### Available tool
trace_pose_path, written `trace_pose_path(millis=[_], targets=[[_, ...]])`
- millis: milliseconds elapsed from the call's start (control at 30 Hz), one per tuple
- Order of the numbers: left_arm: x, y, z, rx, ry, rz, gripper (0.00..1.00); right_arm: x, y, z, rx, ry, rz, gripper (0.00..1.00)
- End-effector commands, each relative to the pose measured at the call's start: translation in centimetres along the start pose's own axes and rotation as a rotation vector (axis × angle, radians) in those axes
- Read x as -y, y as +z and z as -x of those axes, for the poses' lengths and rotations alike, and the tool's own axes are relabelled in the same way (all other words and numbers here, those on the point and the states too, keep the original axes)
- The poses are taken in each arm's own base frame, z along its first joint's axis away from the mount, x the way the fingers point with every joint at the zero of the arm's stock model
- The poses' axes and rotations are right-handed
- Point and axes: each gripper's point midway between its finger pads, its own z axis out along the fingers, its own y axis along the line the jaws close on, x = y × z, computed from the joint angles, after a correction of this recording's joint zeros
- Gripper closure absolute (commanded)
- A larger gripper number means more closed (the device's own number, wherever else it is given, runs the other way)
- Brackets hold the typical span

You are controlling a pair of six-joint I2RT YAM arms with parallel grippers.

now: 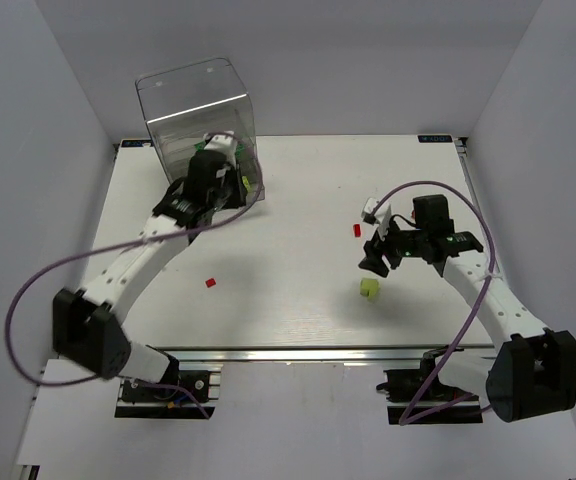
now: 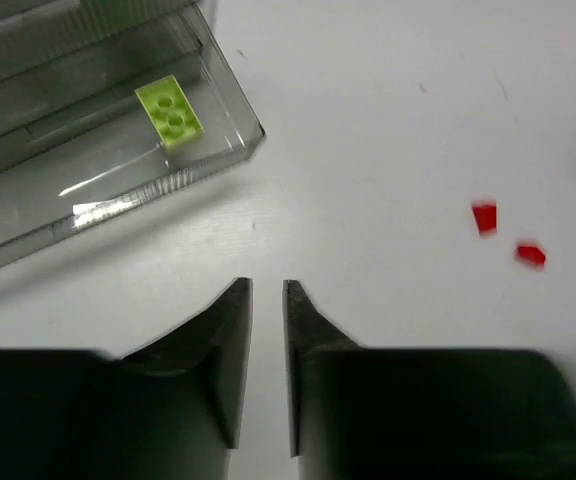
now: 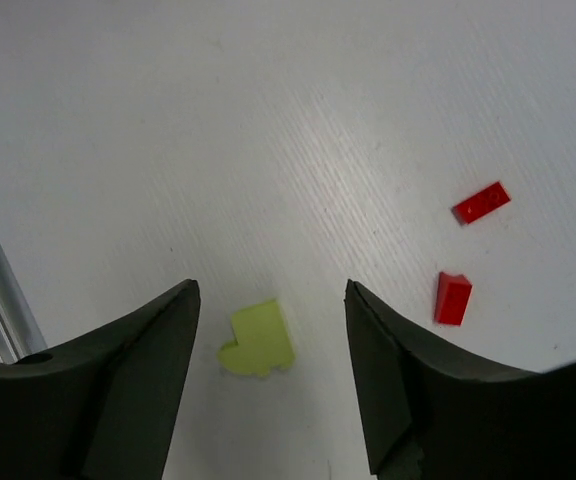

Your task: Sort the legos into containers by color

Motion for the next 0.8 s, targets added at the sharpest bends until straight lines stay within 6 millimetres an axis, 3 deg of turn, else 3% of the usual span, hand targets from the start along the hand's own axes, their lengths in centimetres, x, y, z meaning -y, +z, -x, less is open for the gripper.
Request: trace_pose_path(millis=[0, 33, 67, 100, 133, 167, 300, 467, 600, 767], targets=[[2.5, -6.4, -0.9, 0.035, 0.018, -0.242, 0.68, -0.8, -0.8, -4.7, -0.217, -0.037, -0.028, 0.33], [2.0, -6.7, -3.7, -0.011, 0.027, -0.256, 0.47, -0.9, -1.0, -5.5, -0.255, -0.024, -0.044, 0.26], [1.8, -7.3, -4.5, -0.014, 0.032, -0.263, 0.4, -1.1, -1.1, -6.3, -0.283, -0.001, -0.054, 0.2], [1.5, -8.9, -4.3, 0.017, 0.037, -0.273, 0.36, -1.0, -1.3, -6.6, -0.3, 0.009, -0.076, 0.17], [1.2, -9.0, -6.4, -0.013, 0.046, -0.285, 0.33, -0.9, -1.5, -6.9, -0.323, 0.009, -0.106, 0.13], [1.1, -9.4, -7.2, -0.016, 0.053, -0.3, 0.31, -0.9, -1.6, -7.4, -0.34, 0.033, -0.124, 0.11], [0.7, -10.6, -9.1, 0.0, 0.073, -0.336, 0.3, 0.2, -2.3, -8.6, -0.411, 0.159, -0.248, 0.11], [0.5, -11.2, -8.9, 0.024, 0.097, -0.335, 0.29, -1.3, -1.5, -8.8, -0.419, 0.333, -0.219, 0.11], [0.3, -11.7, -8.9, 0.029, 0.103, -0.333, 0.29, -0.3, -1.0, -8.9, -0.435, 0.425, -0.297, 0.11], [0.3, -12.0, -8.9, 0.037, 0.101, -0.338, 0.29, -2.2, 0.2, -9.4, -0.457, 0.502, -0.208, 0.11]])
